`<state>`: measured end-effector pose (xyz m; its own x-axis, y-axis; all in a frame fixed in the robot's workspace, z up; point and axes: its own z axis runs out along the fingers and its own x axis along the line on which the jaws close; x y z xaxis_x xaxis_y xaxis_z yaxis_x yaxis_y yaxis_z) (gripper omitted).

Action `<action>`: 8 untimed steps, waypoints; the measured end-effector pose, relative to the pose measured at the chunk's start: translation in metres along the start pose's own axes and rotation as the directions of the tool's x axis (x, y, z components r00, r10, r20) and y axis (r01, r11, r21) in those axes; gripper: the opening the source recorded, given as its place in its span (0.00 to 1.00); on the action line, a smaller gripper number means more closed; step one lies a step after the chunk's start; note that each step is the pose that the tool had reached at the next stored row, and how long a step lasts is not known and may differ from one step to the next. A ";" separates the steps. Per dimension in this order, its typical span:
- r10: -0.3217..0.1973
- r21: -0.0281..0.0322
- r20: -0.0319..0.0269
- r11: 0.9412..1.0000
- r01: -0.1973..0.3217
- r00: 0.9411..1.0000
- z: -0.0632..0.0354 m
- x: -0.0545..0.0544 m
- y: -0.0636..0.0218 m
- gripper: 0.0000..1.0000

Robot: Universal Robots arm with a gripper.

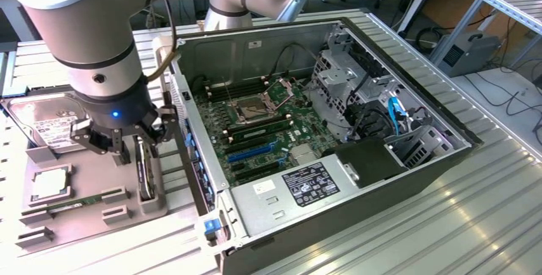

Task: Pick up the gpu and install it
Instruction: 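Pick up the gpu and move the gpu toward the slot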

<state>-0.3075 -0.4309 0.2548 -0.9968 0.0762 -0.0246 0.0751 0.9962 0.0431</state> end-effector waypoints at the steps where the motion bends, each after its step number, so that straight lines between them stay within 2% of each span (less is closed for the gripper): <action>1: 0.000 0.000 0.000 1.000 0.000 1.000 0.0005 0.000 0.0009 0.48; 8: 0.000 0.000 0.000 1.000 0.000 1.000 0.0040 0.001 0.0067 0.48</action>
<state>-0.3077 -0.4240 0.2511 -0.9968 0.0762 -0.0246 0.0751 0.9962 0.0430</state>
